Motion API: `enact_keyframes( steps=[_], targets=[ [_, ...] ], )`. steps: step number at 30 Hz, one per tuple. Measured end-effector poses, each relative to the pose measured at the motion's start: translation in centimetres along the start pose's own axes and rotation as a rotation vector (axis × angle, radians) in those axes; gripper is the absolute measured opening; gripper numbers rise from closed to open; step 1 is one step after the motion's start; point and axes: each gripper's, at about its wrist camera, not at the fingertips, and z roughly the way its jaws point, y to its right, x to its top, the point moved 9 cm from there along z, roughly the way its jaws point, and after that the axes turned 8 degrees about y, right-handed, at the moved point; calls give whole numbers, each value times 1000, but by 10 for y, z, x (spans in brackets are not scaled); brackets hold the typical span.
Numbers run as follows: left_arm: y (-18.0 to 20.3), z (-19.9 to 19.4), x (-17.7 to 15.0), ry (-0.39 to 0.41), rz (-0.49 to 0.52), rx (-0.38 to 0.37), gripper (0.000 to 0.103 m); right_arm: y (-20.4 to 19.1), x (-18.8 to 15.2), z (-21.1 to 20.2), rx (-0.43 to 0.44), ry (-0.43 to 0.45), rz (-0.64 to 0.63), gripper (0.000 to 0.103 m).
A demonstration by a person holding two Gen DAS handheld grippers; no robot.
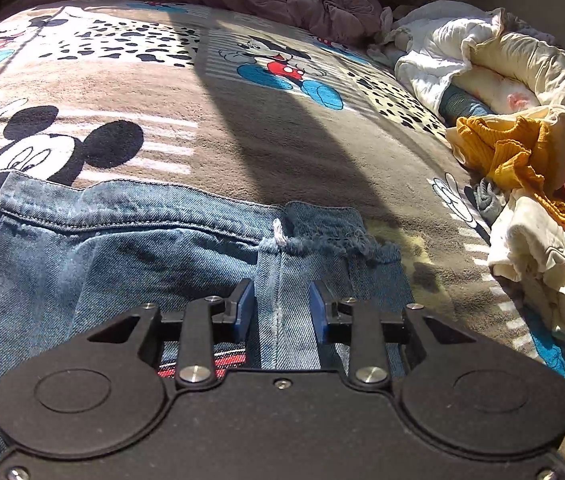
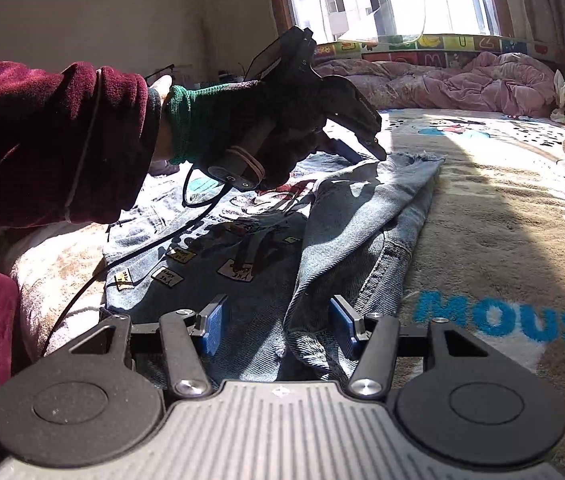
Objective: Fold clothes
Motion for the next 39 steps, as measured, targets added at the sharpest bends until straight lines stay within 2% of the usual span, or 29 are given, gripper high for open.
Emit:
enact_keyframes(
  steps=[1,3,5,8,10,11,12,14,16,19,21,23,25,27,28,30,31,33,35,36,37,39],
  targets=[
    [0,-1,1,10,-3,-5,0,0,-2,3,5,-11,1,57],
    [1,-17,13,98,8,-13,1,0,-2,4,19,-11,13,57],
    [-6,-23,19,145,-35,-7,1,1,-3,4,34,-12,31,57],
    [-19,-9,10,92,-15,49,1,0,-4,6,42,-16,26,57],
    [-21,-4,7,76,-7,52,2,2,-3,5,50,-16,57,57],
    [-21,-4,6,66,22,71,8,5,-2,5,56,-13,87,57],
    [-19,-6,8,68,83,119,24,7,-1,4,61,-11,116,57],
    [-11,-16,13,106,195,180,38,10,-1,3,62,-6,140,56],
    [10,-30,15,123,238,110,38,8,-1,2,55,-5,124,56],
    [43,-30,6,59,218,-10,38,5,-1,1,48,-7,103,56],
    [61,-21,-3,11,232,-32,38,6,-1,0,44,-8,101,56],
    [76,-9,-12,-31,267,-21,38,6,-1,-1,39,-9,98,56],
    [80,8,-16,-53,291,27,32,6,-2,-2,35,-12,93,56],
    [78,21,-19,-80,268,47,6,6,-3,-3,37,-15,98,56],
    [77,26,-21,-88,277,70,3,6,-3,-4,38,-17,101,56],
    [77,30,-21,-83,275,98,1,7,-3,-4,40,-19,104,56],
    [76,26,-16,-56,245,98,1,8,-3,-4,41,-19,106,57],
    [69,1,9,98,144,125,0,9,-4,-4,45,-20,115,57],
    [65,-18,22,209,96,167,0,8,-4,-4,48,-21,117,59],
    [67,-20,22,225,113,194,0,8,-5,-4,49,-21,116,59],
    [71,-13,18,207,143,197,0,7,-6,-5,50,-22,115,60],
    [81,14,2,113,215,185,0,7,-6,-5,50,-22,115,60]
  ],
)
